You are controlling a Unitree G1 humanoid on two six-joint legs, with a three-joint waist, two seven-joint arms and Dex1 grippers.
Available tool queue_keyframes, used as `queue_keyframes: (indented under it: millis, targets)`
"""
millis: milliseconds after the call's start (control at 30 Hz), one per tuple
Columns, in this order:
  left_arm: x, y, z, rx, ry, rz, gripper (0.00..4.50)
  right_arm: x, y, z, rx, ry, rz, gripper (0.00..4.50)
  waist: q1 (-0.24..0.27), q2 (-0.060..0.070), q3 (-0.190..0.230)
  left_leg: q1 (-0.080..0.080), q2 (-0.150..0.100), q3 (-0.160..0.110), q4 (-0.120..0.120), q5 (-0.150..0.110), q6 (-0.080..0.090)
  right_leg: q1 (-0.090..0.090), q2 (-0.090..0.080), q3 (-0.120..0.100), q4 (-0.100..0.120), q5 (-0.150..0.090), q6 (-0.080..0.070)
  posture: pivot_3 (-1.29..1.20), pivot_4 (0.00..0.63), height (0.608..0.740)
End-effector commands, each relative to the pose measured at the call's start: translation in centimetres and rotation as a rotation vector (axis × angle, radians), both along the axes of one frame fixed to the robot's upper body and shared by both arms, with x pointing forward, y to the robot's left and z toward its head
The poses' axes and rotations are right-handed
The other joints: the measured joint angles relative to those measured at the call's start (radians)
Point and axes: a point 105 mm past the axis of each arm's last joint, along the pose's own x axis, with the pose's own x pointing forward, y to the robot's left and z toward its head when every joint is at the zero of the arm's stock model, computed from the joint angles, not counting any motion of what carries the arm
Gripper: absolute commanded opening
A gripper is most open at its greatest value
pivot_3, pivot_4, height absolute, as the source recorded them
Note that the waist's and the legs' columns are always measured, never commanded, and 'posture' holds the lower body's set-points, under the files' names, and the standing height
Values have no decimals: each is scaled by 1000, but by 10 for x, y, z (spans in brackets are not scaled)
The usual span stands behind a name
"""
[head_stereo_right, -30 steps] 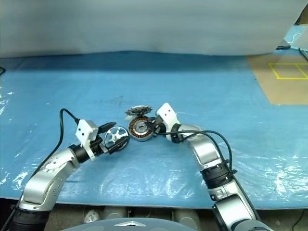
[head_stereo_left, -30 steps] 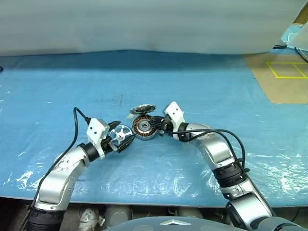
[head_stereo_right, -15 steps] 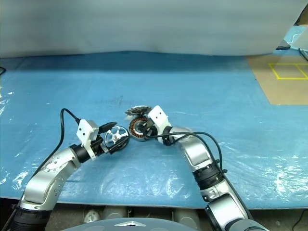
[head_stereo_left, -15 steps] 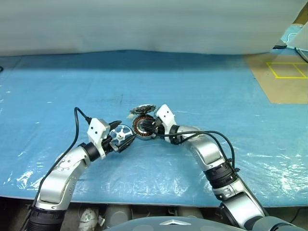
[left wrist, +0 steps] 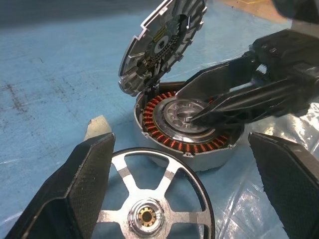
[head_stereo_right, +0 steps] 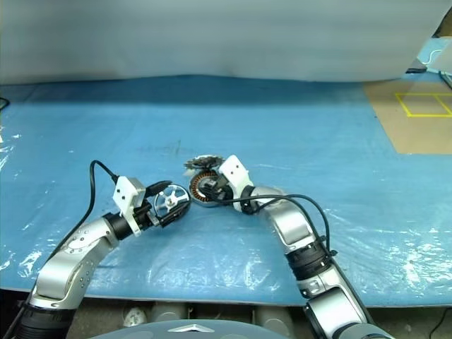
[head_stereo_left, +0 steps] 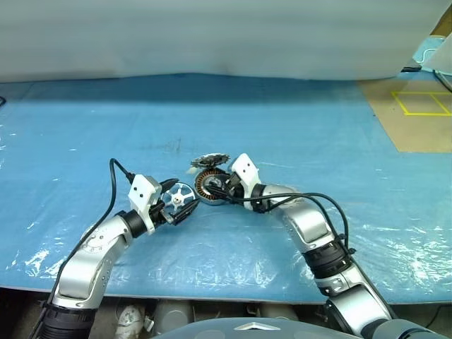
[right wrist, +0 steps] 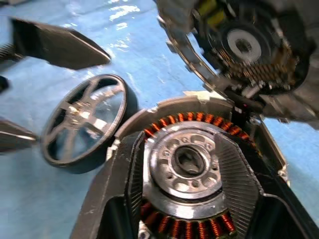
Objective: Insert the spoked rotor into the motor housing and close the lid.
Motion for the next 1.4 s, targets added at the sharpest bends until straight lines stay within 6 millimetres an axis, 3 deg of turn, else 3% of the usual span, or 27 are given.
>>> queue_keyframes:
  millis: [33,167,233,367,400,733,967,1400]
  targets:
    - [0,-3,7,-4,-39,-24,4500,-8,-5,34,84,-35,23,2208,1,0,0,0,0,0,0,0,0,0,0,0,0,0,0,0,150,740]
    - [2,-4,8,-6,-40,-32,4500,-10,-11,35,78,-13,-2,2047,1,0,0,1,0,0,0,0,0,0,0,0,1,0,0,0,150,740]
    - [3,-6,7,-7,-40,-41,4500,-7,-14,32,70,-4,-20,1614,1,0,0,1,0,0,0,0,0,0,0,0,1,0,0,0,150,740]
    - [5,-7,8,-8,-43,-48,4500,-7,-13,26,60,9,-30,128,1,0,0,1,0,0,0,0,0,0,0,0,1,0,0,0,150,740]
    - [4,-7,7,-6,-41,-49,4500,-8,-12,24,54,12,-27,20,1,0,0,1,0,0,0,0,0,0,0,0,1,0,0,0,150,740]
    - [2,-5,6,-2,-39,-39,4500,-3,3,9,-56,9,-14,20,0,0,0,1,0,0,1,0,0,0,0,0,2,0,0,0,150,740]
    - [1,-3,6,5,-45,-28,4500,11,-5,7,-84,-1,-63,20,0,0,0,0,0,0,1,0,0,0,0,0,2,0,0,0,150,740]
    - [2,-5,5,2,-38,-33,4500,6,6,-5,-130,11,25,20,-1,0,0,1,0,0,3,0,0,0,0,0,4,0,0,0,150,740]
